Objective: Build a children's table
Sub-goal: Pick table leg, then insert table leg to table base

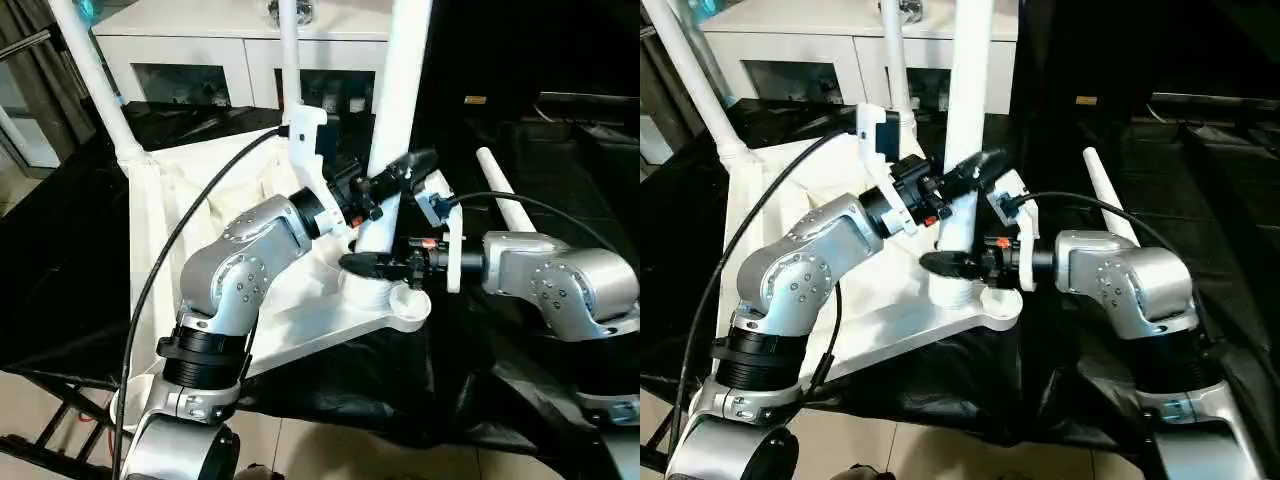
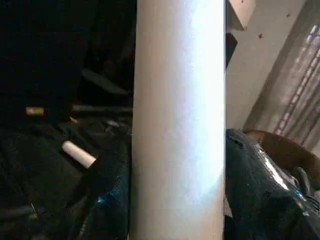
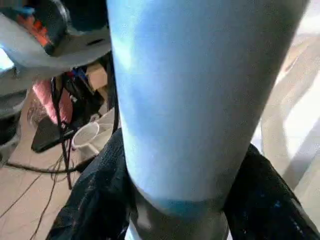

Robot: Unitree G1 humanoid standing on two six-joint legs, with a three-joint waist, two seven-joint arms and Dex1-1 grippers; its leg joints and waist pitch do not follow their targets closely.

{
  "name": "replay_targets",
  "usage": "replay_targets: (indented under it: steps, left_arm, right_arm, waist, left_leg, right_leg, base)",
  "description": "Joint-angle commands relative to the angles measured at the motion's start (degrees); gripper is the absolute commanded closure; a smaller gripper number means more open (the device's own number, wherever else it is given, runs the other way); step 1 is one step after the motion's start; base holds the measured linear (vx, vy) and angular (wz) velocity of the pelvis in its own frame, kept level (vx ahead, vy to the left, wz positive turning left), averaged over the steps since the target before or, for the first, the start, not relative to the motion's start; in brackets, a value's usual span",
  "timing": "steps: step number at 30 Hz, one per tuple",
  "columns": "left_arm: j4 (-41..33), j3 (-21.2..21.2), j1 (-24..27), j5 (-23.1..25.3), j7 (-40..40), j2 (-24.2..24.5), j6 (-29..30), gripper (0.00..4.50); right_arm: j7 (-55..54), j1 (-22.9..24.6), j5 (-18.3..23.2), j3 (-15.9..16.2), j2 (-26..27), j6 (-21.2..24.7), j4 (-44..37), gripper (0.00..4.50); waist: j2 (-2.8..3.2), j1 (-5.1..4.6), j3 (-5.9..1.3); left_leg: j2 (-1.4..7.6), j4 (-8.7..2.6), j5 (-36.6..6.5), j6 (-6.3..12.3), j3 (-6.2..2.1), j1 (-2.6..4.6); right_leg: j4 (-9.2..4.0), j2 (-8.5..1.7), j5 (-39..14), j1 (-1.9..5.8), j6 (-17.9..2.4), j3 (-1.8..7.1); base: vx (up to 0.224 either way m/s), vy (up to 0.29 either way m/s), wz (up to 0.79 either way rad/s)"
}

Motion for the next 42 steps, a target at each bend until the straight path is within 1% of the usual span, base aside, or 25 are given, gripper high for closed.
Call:
replay_targets:
  steps: [1, 4, 6, 7, 10, 11, 12, 13, 15, 16, 17, 18, 19, 20, 21, 23, 25, 29, 31, 32, 33, 35, 38, 40, 42]
  left_arm:
    - [-1.9, 0.9, -0.1, 0.4, -0.3, -0.7, -2.7, 1.49]
    - [-2.4, 2.2, -0.2, 0.4, 0.9, -1.2, -4.6, 1.49]
    - [-2.7, 2.6, -0.3, 0.4, 1.3, -1.3, -5.2, 1.49]
    - [-3.0, 3.0, -0.3, 0.1, 1.3, -1.4, -5.7, 1.49]
    - [-3.4, 4.2, -0.4, -1.0, 2.0, -1.6, -6.4, 1.49]
    - [-3.3, 5.2, -0.3, -1.1, 2.3, -0.9, -6.8, 1.49]
    - [-3.3, 5.2, -0.3, -1.1, 2.3, -0.9, -6.8, 1.49]
    - [-2.3, 4.5, 0.5, 1.8, 1.2, 2.1, -7.7, 1.49]
    - [-1.7, 3.5, 1.3, 3.6, 0.1, 3.8, -8.3, 1.49]
    - [-0.7, -0.1, 3.5, 8.3, -2.4, 8.3, -8.9, 1.49]
    - [-0.6, -2.3, 4.9, 10.0, -4.3, 10.8, -8.4, 1.49]
    - [-0.6, -3.9, 6.0, 11.1, -5.7, 12.6, -8.0, 1.49]
    - [-0.9, -7.6, 8.2, 13.3, -8.3, 16.3, -6.9, 1.49]
    - [-0.9, -7.6, 8.2, 13.3, -8.3, 16.3, -6.9, 1.49]
    - [-0.9, -11.3, 10.4, 15.3, -10.6, 19.4, -6.0, 1.49]
    - [-1.0, -12.2, 11.1, 15.4, -11.1, 20.0, -5.3, 1.49]
    - [-0.7, -15.5, 12.6, 15.6, -11.6, 20.9, -2.8, 1.49]
    - [2.4, -18.6, 12.9, 18.3, -10.4, 20.3, -1.2, 1.49]
    - [3.2, -19.6, 13.1, 19.3, -10.9, 20.2, -0.3, 1.78]
    - [3.4, -20.0, 13.2, 19.5, -11.2, 20.1, 0.4, 1.78]
    - [3.1, -20.5, 13.4, 19.4, -11.6, 20.2, 1.7, 1.86]
    - [2.2, -21.1, 13.7, 18.4, -12.1, 20.4, 4.1, 1.92]
    - [1.4, -21.5, 14.0, 17.7, -12.2, 20.6, 5.6, 2.28]
    - [1.8, -23.0, 14.1, 19.9, -11.6, 21.4, 5.7, 2.3]
    - [2.4, -23.2, 14.0, 20.8, -11.2, 21.4, 5.5, 2.55]
  right_arm:
    - [-3.5, 0.9, 0.0, -2.8, 1.4, -1.9, 0.5, 2.52]
    - [-9.2, 2.2, -0.7, -5.8, 5.5, -5.3, 0.8, 2.53]
    - [-11.2, 2.6, -0.9, -6.8, 6.9, -6.4, 1.0, 2.53]
    - [-12.6, 3.0, -1.5, -7.3, 7.7, -7.2, 1.0, 2.53]
    - [-15.3, 4.1, -3.3, -7.5, 8.7, -9.3, 0.9, 2.53]
    - [-17.4, 5.2, -5.1, -7.3, 9.1, -10.9, 0.8, 2.53]
    - [-17.4, 5.2, -5.1, -7.3, 9.1, -10.9, 0.8, 2.53]
    - [-19.5, 7.1, -7.7, -6.9, 8.6, -12.8, 0.8, 2.53]
    - [-20.4, 8.0, -8.9, -6.8, 8.2, -13.5, 0.8, 2.53]
    - [-21.9, 9.6, -10.8, -6.7, 6.9, -14.3, 0.7, 2.53]
    - [-22.1, 10.4, -11.4, -6.7, 6.0, -14.3, 0.4, 2.53]
    - [-22.2, 10.9, -11.6, -6.7, 5.4, -14.3, 0.2, 2.53]
    - [-22.5, 11.9, -12.3, -6.9, 4.2, -14.2, -0.7, 2.53]
    - [-22.5, 11.9, -12.3, -6.9, 4.2, -14.2, -0.7, 2.53]
    - [-22.3, 12.7, -12.3, -7.1, 3.3, -13.9, -1.8, 2.53]
    - [-22.2, 12.9, -12.3, -7.2, 3.1, -13.8, -2.2, 2.53]
    - [-21.9, 13.7, -12.6, -6.6, 2.6, -13.3, -4.0, 2.53]
    - [-22.0, 14.2, -12.5, -5.5, 2.7, -12.8, -6.2, 2.53]
    - [-22.2, 14.4, -12.4, -5.1, 2.8, -12.6, -6.9, 2.53]
    - [-22.2, 14.3, -12.4, -4.9, 2.9, -12.5, -7.2, 2.53]
    - [-22.2, 14.3, -12.4, -4.7, 3.1, -12.3, -7.5, 2.53]
    - [-22.1, 14.5, -12.4, -4.4, 3.1, -12.0, -7.9, 2.53]
    - [-22.1, 14.7, -12.5, -4.2, 3.0, -11.8, -8.2, 2.53]
    - [-21.9, 14.9, -12.9, -3.7, 2.8, -11.8, -8.5, 2.53]
    - [-21.9, 14.9, -12.8, -3.5, 2.8, -11.8, -8.5, 2.53]
  waist:
    - [-1.16, 0.2, -4.55]
    - [-1.02, 0.08, -4.5]
    - [-1.09, -0.01, -4.54]
    - [-0.71, 0.02, -4.52]
    - [-0.73, -0.19, -4.5]
    - [-0.77, -0.23, -4.49]
    - [-0.51, -0.27, -4.48]
    - [-0.8, -0.25, -4.53]
    - [-0.63, -0.36, -4.5]
    - [-0.85, -0.57, -4.45]
    - [-0.82, -0.41, -4.47]
    - [-0.61, -0.69, -4.35]
    - [-0.5, -0.78, -4.39]
    - [-0.38, -0.91, -4.45]
    - [-0.38, -0.92, -4.51]
    - [-0.31, -1.15, -4.35]
    - [-0.33, -1.25, -4.18]
    - [-0.38, -1.62, -4.07]
    - [-0.31, -1.91, -4.04]
    - [-0.36, -1.99, -4.05]
    - [-0.23, -2.03, -4.08]
    - [-0.31, -2.12, -4.07]
    - [-0.38, -2.08, -4.06]
    - [-0.39, -1.93, -4.08]
    - [-0.35, -1.98, -4.08]
  left_leg:
    - [2.55, -3.34, -7.8, 2.63, -0.98, 0.9]
    - [2.61, -3.46, -8.0, 2.23, -0.96, 0.94]
    - [2.54, -3.53, -8.2, 1.95, -0.99, 0.95]
    - [2.59, -3.56, -8.3, 1.78, -1.05, 0.99]
    - [2.46, -3.57, -8.9, 1.37, -0.95, 0.96]
    - [2.42, -3.58, -8.9, 1.3, -0.93, 0.96]
    - [2.43, -3.61, -9.0, 1.04, -0.96, 1.0]
    - [2.37, -3.66, -9.1, 1.08, -1.03, 1.03]
    - [2.35, -3.72, -9.2, 1.06, -1.06, 1.06]
    - [2.31, -3.72, -9.5, 0.9, -0.94, 1.11]
    - [2.42, -3.84, -9.4, 0.93, -1.18, 1.12]
    - [2.45, -4.04, -9.7, 0.73, -1.09, 1.21]
    - [2.42, -4.02, -10.4, 0.14, -1.09, 1.35]
    - [2.43, -4.01, -10.3, -0.04, -1.0, 1.34]
    - [2.4, -3.97, -10.3, -0.14, -1.06, 1.35]
    - [2.51, -4.17, -11.4, -0.08, -1.03, 1.41]
    - [2.52, -4.21, -12.9, -0.26, -0.98, 1.44]
    - [2.42, -4.27, -14.6, -0.56, -1.04, 1.48]
    - [2.34, -4.29, -14.9, -0.64, -1.08, 1.47]
    - [2.34, -4.33, -14.9, -0.69, -1.14, 1.34]
    - [2.33, -4.32, -14.8, -0.69, -1.19, 1.3]
    - [2.33, -4.23, -15.1, -0.5, -1.1, 1.47]
    - [2.35, -4.2, -14.7, -0.23, -1.04, 1.46]
    - [2.42, -4.25, -14.5, -0.11, -1.09, 1.5]
    - [2.42, -4.26, -14.2, 0.01, -1.1, 1.45]
  right_leg:
    - [-4.09, -2.9, -12.9, 3.2, -11.7, 2.17]
    - [-4.1, -2.9, -13.0, 3.0, -11.5, 2.2]
    - [-4.08, -2.84, -13.2, 3.09, -11.5, 2.08]
    - [-4.02, -2.81, -13.2, 3.11, -11.3, 2.09]
    - [-4.18, -2.73, -13.0, 3.05, -10.9, 2.12]
    - [-4.19, -2.72, -13.1, 3.11, -10.9, 2.12]
    - [-4.21, -2.68, -13.1, 3.01, -10.7, 2.13]
    - [-4.23, -2.61, -13.7, 3.02, -9.8, 2.11]
    - [-4.31, -2.55, -14.1, 2.95, -9.3, 2.11]
    - [-4.37, -2.5, -14.5, 3.0, -9.0, 2.15]
    - [-4.44, -2.57, -14.9, 2.96, -8.4, 2.13]
    - [-4.3, -2.41, -15.5, 2.79, -7.6, 2.25]
    - [-4.21, -2.44, -16.1, 2.8, -7.5, 2.26]
    - [-4.22, -2.44, -15.4, 2.7, -7.9, 2.34]
    - [-4.1, -2.47, -15.0, 2.7, -8.0, 2.34]
    - [-4.09, -2.51, -15.1, 2.6, -8.8, 2.36]
    - [-4.2, -2.6, -15.8, 2.59, -9.7, 2.4]
    - [-4.55, -2.6, -18.6, 2.6, -8.7, 2.42]
    - [-4.71, -2.51, -19.2, 2.56, -8.4, 2.4]
    - [-4.69, -2.6, -19.3, 2.68, -8.4, 2.42]
    - [-4.63, -2.62, -19.1, 2.73, -8.5, 2.38]
    - [-4.71, -2.59, -19.1, 2.53, -9.0, 2.42]
    - [-4.67, -2.55, -18.5, 2.52, -9.4, 2.43]
    - [-4.59, -2.55, -18.3, 2.53, -9.5, 2.44]
    - [-4.57, -2.49, -17.6, 2.58, -9.3, 2.46]
  base:
    - [0.0, 0.0, 0.0]
    - [0.0, 0.0, 0.0]
    - [0.0, 0.0, 0.0]
    - [0.0, 0.0, 0.0]
    - [0.0, 0.0, 0.0]
    - [0.0, 0.0, 0.0]
    - [0.0, 0.0, 0.0]
    - [0.0, 0.0, 0.0]
    - [0.0, 0.0, 0.0]
    - [0.0, 0.0, 0.0]
    - [0.0, 0.0, 0.0]
    - [0.0, 0.0, 0.0]
    - [0.0, 0.0, 0.0]
    - [0.0, 0.0, 0.0]
    - [0.0, 0.0, 0.0]
    - [0.0, 0.0, 0.0]
    - [0.0, 0.0, 0.0]
    - [0.0, 0.0, 0.0]
    - [0.0, 0.0, 0.0]
    - [0.0, 0.0, 0.0]
    - [0.0, 0.0, 0.0]
    - [0.0, 0.0, 0.0]
    - [0.0, 0.0, 0.0]
    - [0.0, 0.0, 0.0]
    - [0.0, 0.0, 0.0]
